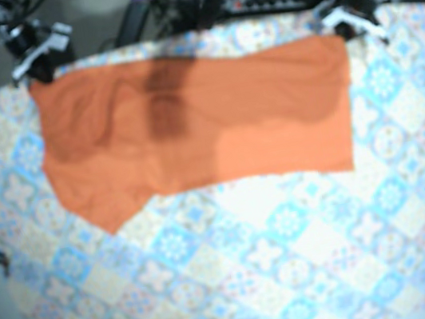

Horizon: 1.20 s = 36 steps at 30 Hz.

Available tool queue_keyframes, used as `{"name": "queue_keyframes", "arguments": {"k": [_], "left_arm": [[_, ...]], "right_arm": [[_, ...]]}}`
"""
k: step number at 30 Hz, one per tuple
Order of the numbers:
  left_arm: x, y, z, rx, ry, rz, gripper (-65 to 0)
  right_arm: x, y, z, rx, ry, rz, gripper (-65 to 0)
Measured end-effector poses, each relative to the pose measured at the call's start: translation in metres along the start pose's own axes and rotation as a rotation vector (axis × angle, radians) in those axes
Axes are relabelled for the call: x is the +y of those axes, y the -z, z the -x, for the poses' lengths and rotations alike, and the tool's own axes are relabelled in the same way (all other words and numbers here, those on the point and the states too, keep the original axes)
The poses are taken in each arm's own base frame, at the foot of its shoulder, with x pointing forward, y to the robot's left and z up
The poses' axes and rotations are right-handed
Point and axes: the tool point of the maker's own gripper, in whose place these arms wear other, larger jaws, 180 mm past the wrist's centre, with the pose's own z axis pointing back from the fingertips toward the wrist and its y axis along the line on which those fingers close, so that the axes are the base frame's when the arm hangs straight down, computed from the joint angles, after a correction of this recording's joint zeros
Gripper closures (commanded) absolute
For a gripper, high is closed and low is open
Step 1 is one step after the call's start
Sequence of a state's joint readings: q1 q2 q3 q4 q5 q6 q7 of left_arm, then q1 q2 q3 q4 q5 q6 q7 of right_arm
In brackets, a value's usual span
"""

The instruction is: Fold the T-shirt properly

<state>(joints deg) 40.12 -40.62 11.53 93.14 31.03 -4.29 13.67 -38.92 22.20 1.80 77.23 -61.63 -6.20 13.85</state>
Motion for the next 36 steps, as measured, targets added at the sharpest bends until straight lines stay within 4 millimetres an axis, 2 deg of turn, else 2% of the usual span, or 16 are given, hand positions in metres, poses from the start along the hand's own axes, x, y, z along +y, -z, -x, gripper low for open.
{"name": "queue_keyframes", "arguments": {"k": [3, 4, 24, 31, 36], "left_arm": [[0.0, 0.0, 0.0, 0.0, 0.001, 0.001, -0.2], [0.0, 0.0, 0.0, 0.0, 0.001, 0.001, 0.0], [-0.004, -0.002, 0.0, -0.002, 0.001, 0.009, 0.0], [-0.009, -0.015, -0.023, -0.062, 0.0, 0.016, 0.0], [-0.012, -0.017, -0.021, -0.058, -0.001, 0.022, 0.0]], "right_arm": [[0.0, 0.0, 0.0, 0.0, 0.0, 0.0, -0.6], [0.0, 0.0, 0.0, 0.0, 0.0, 0.0, -0.6], [0.0, 0.0, 0.0, 0.0, 0.0, 0.0, -0.5], [0.0, 0.0, 0.0, 0.0, 0.002, 0.0, -0.5], [0.003, 0.001, -0.006, 0.0, 0.022, 0.002, -0.5]]}}
